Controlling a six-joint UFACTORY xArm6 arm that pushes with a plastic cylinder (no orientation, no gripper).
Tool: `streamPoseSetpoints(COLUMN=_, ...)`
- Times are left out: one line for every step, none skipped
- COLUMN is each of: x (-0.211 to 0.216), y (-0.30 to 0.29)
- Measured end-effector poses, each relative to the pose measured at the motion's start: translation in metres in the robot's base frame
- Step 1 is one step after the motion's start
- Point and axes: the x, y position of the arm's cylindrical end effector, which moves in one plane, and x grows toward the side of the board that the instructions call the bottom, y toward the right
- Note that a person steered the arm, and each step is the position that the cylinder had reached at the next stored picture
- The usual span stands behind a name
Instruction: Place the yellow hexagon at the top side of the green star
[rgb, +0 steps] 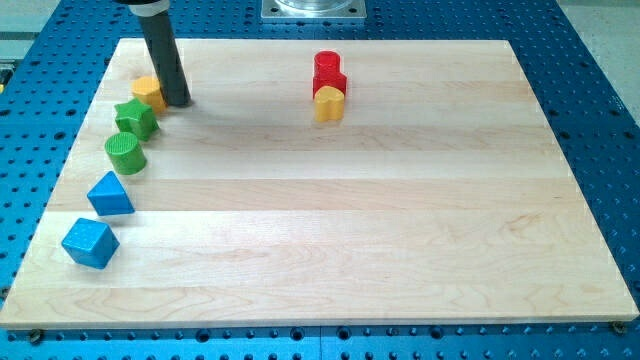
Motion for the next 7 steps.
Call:
streamPoseSetpoints(x=0.000, y=-0.001)
streamPoseSetpoints(x=0.000, y=-0.001)
streamPoseSetpoints(x=0.000, y=-0.003)
streamPoseSetpoints(x=0.020, y=0.033)
streamPoseSetpoints(x=0.053, y=0.142)
streamPoseSetpoints(x=0.053, y=0.257)
streamPoseSetpoints(x=0.043, y=0.272)
